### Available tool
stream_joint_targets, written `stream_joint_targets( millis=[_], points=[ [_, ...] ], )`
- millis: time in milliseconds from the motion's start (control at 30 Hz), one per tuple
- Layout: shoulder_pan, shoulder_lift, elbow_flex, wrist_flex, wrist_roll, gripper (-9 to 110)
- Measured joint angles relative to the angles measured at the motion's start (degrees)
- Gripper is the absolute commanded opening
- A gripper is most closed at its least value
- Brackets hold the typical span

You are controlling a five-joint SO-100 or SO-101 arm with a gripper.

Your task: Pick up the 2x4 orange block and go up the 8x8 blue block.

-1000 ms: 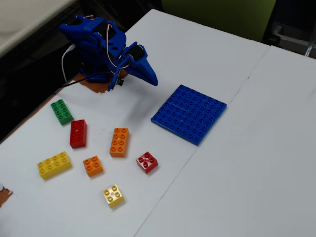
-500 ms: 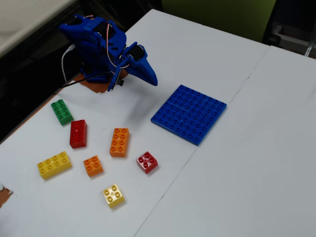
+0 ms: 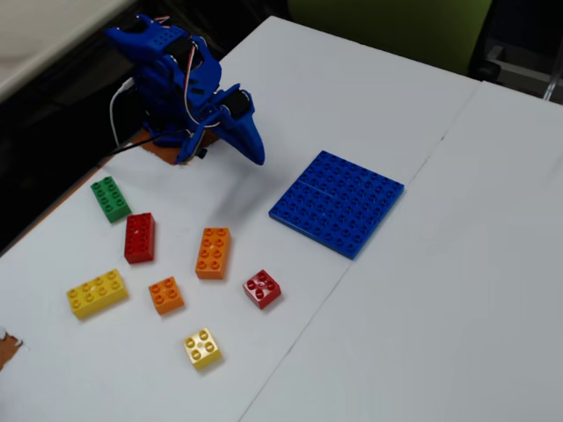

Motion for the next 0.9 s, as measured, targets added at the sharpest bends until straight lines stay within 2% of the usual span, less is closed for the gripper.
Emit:
stream_joint_targets(
  millis=[233,400,700,900],
  points=[
    [4.04,-14.33,-22.15,13.45,-5.36,0],
    [7.47,-25.84,-39.02,24.26,-14.15,0],
    [18.28,-45.18,-61.00,35.51,-32.26,3],
    [25.14,-57.39,-70.49,37.00,-40.61,3]
  ],
)
